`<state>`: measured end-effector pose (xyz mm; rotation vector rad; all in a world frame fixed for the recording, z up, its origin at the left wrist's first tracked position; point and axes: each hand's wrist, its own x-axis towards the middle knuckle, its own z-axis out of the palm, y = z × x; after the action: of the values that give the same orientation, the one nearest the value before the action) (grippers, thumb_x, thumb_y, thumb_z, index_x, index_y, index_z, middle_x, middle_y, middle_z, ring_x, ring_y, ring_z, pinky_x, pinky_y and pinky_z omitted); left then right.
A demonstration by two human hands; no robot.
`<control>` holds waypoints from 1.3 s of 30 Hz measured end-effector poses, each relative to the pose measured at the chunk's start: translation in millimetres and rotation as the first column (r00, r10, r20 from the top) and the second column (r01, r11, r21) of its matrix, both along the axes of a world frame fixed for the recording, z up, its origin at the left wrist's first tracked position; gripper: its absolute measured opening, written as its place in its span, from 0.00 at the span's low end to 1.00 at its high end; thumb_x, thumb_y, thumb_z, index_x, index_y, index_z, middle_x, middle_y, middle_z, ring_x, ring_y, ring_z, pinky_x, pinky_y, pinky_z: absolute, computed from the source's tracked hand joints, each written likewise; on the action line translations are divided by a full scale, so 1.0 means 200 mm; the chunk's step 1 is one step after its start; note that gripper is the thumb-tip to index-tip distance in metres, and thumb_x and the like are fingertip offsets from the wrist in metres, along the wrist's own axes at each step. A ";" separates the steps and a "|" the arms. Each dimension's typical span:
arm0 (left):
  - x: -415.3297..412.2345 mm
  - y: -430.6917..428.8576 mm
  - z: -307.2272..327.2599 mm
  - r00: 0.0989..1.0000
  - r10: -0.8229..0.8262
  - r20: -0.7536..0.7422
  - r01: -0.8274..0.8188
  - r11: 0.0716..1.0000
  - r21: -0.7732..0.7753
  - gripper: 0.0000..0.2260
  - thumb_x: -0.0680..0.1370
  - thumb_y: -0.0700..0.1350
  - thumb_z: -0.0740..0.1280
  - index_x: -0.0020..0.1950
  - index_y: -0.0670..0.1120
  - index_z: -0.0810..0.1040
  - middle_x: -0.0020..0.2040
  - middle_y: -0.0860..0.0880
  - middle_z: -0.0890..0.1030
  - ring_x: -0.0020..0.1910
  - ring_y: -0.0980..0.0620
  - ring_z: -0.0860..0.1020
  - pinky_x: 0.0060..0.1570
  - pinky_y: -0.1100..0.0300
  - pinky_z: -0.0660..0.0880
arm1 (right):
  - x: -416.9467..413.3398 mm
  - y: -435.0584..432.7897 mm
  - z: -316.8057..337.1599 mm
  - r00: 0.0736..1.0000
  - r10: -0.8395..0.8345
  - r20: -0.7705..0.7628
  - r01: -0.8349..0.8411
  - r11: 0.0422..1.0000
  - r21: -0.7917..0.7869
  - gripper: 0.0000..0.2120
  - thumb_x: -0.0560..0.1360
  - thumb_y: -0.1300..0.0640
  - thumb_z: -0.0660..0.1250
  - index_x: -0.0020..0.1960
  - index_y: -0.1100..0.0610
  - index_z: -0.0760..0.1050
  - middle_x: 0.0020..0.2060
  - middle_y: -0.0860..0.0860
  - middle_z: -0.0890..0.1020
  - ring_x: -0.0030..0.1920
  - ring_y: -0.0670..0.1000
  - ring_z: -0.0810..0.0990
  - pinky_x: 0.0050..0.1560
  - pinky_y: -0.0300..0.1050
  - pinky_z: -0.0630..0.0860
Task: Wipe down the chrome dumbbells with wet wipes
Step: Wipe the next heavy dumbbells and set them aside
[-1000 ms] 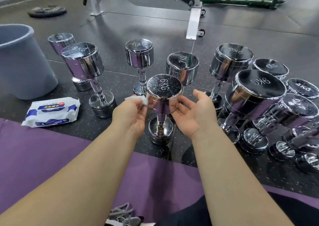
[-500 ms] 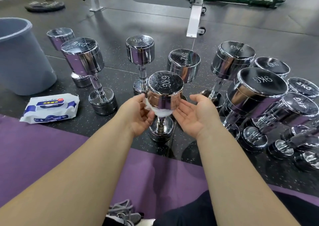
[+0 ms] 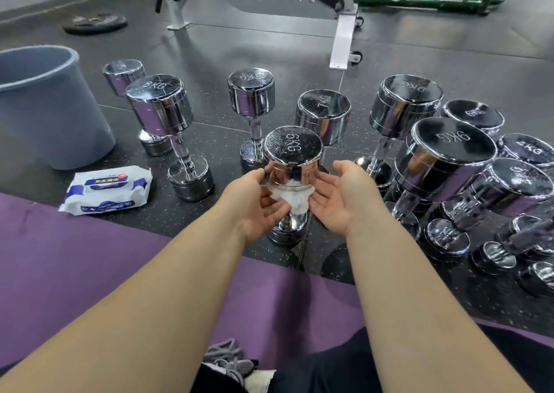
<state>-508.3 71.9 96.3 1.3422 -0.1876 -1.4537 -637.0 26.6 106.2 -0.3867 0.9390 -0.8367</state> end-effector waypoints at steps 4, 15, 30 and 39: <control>-0.06 -0.02 -0.01 0.969 0.223 -0.101 -0.233 0.967 -0.100 0.09 0.83 0.46 0.61 0.55 0.44 0.79 0.40 0.46 0.78 0.39 0.50 0.77 0.34 0.61 0.81 | 0.02 0.02 -0.04 0.979 -0.119 0.168 0.112 0.992 0.051 0.15 0.82 0.57 0.56 0.58 0.67 0.72 0.54 0.61 0.80 0.55 0.57 0.79 0.49 0.46 0.78; -0.03 -0.04 -0.05 0.783 -0.006 0.622 -0.019 0.999 0.034 0.22 0.80 0.60 0.48 0.46 0.51 0.78 0.45 0.40 0.81 0.42 0.45 0.78 0.46 0.53 0.75 | 0.02 0.01 -0.16 0.989 0.032 -0.147 -0.034 0.999 -0.007 0.06 0.76 0.75 0.62 0.48 0.67 0.75 0.47 0.61 0.81 0.40 0.52 0.83 0.35 0.37 0.81; 0.00 -0.09 -0.02 0.939 0.162 0.304 -0.131 0.984 -0.119 0.20 0.84 0.55 0.52 0.40 0.49 0.75 0.30 0.53 0.79 0.34 0.55 0.74 0.38 0.61 0.69 | -0.05 -0.10 -0.10 0.987 0.076 0.144 -0.069 0.996 -0.053 0.07 0.81 0.64 0.60 0.50 0.64 0.76 0.39 0.56 0.83 0.40 0.51 0.82 0.53 0.42 0.81; -0.05 0.10 -0.01 0.960 -0.274 0.058 0.264 0.955 0.133 0.06 0.80 0.40 0.61 0.45 0.42 0.77 0.39 0.44 0.78 0.37 0.51 0.77 0.35 0.62 0.79 | 0.04 0.12 -0.14 0.961 0.158 -0.229 -0.166 0.986 -0.020 0.07 0.78 0.64 0.65 0.54 0.64 0.79 0.38 0.54 0.81 0.35 0.47 0.77 0.31 0.36 0.74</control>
<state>-518.8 90.9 95.0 1.5196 -0.3459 -1.6648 -629.9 50.4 78.7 -0.5947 1.0874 -0.6706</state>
